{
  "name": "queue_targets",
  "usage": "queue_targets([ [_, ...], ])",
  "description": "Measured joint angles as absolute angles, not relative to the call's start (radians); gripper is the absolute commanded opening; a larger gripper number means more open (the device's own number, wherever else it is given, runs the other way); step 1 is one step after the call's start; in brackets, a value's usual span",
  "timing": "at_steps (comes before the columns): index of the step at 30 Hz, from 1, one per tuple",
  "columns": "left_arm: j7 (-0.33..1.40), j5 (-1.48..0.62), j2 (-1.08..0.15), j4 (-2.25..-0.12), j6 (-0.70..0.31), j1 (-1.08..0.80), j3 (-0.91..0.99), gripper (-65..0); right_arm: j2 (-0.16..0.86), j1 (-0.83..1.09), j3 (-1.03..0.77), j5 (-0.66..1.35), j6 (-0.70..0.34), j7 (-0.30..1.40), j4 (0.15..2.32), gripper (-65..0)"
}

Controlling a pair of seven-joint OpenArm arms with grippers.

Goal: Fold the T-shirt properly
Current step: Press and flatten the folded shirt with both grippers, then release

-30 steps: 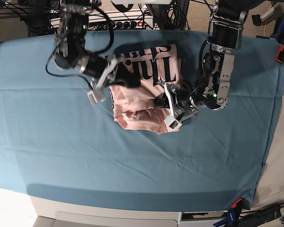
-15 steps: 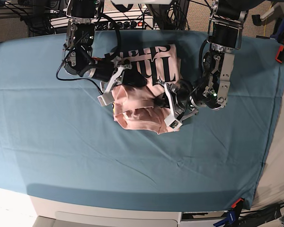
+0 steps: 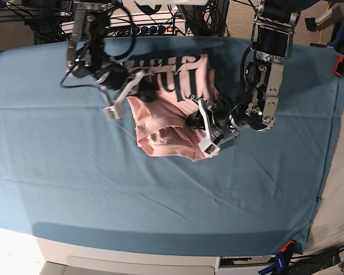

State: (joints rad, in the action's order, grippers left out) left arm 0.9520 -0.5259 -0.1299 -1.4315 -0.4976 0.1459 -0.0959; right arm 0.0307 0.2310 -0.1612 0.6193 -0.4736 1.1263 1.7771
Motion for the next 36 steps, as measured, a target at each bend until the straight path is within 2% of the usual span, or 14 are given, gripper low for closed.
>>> queue_targets([
  [8,0.952,-0.527,-0.13,-1.431,-0.498,0.145,-0.096,-65.0,0.07,0.27,-0.168,0.519,-0.425,1.201,1.941,-65.0],
  [18,0.96,-0.528,-0.13,-1.431,-0.498,0.146,-0.096,-65.0,0.073,0.418,-0.169,0.55,-0.426,1.225,2.117,-65.0],
  [25,1.076,-0.589,-0.16,-1.433,-0.45,0.212,-0.099,-65.0,0.075,0.447,-0.17,0.551,-0.426,1.22,2.223,-65.0],
  [29,1.131,-0.697,-0.189,-1.433,-0.471,0.246,-0.091,-65.0,0.074,0.446,-0.17,0.554,-0.428,1.202,2.247,-65.0],
  [36,1.375,-1.248,-0.174,-1.436,-0.686,0.244,-0.076,-65.0,0.074,0.434,-0.17,0.547,-0.428,1.132,2.247,-65.0],
])
